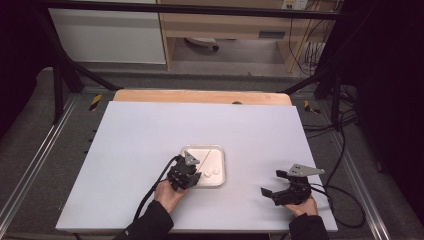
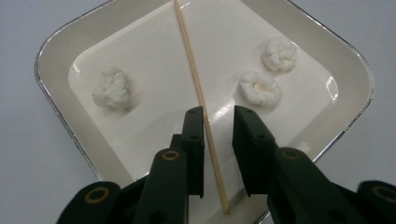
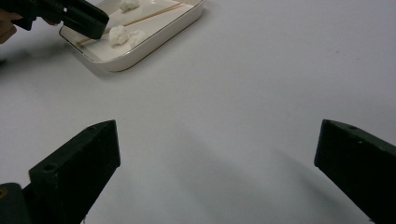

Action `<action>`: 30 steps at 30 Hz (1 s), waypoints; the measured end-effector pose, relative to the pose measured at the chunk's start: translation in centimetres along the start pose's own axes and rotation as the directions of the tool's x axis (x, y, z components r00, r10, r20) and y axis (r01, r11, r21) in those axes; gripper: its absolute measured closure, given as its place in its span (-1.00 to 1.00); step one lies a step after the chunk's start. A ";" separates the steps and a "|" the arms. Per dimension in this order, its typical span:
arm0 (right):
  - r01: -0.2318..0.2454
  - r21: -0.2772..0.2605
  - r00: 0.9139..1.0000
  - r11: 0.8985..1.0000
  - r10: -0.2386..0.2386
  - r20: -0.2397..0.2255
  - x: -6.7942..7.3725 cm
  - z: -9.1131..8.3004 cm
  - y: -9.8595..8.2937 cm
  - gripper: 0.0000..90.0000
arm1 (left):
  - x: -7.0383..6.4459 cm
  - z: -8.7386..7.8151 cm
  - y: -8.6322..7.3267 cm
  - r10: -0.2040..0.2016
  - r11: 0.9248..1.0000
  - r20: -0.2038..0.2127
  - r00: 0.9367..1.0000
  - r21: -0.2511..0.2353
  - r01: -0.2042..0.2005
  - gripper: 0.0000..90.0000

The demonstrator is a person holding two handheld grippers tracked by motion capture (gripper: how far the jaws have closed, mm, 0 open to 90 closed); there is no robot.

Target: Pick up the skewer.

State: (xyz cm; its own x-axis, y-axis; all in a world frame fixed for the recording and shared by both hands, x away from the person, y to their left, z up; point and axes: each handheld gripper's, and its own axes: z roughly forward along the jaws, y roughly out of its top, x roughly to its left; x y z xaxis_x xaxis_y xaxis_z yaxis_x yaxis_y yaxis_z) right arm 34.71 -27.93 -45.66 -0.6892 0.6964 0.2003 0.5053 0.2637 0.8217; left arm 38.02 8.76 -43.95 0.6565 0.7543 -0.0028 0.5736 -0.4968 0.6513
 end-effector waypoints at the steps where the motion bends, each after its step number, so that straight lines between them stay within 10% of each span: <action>1: 0.002 -0.001 1.000 1.000 -0.002 0.000 0.0 0.0 0.0 -0.98 | -0.1 0.0 0.0 0.001 1.000 -0.006 1.000 -0.003 -0.001 0.69; 21: 0.001 0.000 1.000 1.000 -0.001 -0.002 0.0 0.0 0.0 -0.98 | -1.5 0.3 0.0 -0.007 1.000 -0.116 0.993 -0.019 0.005 0.94; 30: 0.007 0.002 1.000 1.000 -0.007 -0.005 0.0 0.1 0.0 -0.98 | -0.9 0.2 -0.4 -0.031 0.998 -0.070 0.997 -0.055 0.028 0.96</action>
State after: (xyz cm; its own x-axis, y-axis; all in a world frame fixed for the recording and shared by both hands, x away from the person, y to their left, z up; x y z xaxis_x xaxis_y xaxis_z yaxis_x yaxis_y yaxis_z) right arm 34.73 -27.84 -45.70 -0.6953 0.6912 0.1969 0.5011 0.2698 0.8222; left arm 37.33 8.18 -44.38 0.6025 0.7976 0.0297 0.5634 -0.4513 0.6920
